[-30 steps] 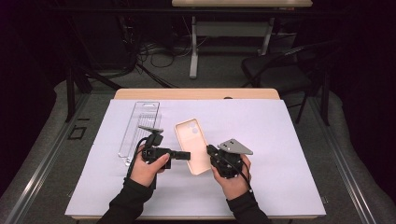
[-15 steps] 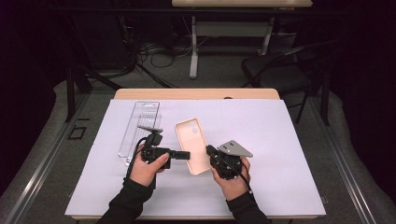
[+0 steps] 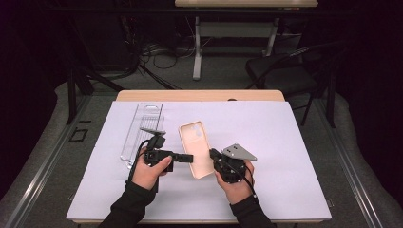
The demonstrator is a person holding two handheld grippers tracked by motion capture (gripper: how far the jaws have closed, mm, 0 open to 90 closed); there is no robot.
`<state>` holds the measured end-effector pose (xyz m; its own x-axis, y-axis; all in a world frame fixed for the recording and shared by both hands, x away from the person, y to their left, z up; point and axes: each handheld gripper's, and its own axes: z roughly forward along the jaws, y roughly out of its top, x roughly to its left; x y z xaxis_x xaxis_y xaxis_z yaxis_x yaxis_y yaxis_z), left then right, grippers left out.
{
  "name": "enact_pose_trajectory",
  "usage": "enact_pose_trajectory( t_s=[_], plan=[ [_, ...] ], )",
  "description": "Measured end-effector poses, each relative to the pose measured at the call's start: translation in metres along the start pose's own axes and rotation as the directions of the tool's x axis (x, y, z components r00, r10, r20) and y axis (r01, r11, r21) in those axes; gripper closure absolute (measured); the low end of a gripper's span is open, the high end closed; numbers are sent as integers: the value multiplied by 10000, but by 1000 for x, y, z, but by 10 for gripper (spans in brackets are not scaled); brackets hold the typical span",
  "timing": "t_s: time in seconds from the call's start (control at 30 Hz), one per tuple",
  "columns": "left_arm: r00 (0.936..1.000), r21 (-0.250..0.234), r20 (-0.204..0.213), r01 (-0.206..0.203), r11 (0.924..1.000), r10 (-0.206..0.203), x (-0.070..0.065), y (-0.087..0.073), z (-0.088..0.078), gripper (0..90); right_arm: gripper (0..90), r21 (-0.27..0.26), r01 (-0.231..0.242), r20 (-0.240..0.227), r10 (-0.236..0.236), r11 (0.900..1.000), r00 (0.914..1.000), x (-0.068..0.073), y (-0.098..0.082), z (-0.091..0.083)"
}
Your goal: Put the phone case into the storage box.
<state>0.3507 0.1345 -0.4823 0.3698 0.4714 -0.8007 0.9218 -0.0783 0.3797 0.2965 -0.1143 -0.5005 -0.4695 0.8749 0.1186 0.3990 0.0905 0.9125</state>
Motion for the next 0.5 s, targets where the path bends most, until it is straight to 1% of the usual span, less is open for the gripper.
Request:
enact_pose_trajectory(
  t_s=[0.37,0.5],
  plan=[
    [10000,-25,-10,19,10000,-19,0,0,0,806,873,-30,-3,-29,3,10000,10000,0,1,-2],
    [10000,-6,29,27,10000,-27,0,0,-1,807,872,-85,62,-40,-62,9999,10000,0,1,-2]
  ],
)
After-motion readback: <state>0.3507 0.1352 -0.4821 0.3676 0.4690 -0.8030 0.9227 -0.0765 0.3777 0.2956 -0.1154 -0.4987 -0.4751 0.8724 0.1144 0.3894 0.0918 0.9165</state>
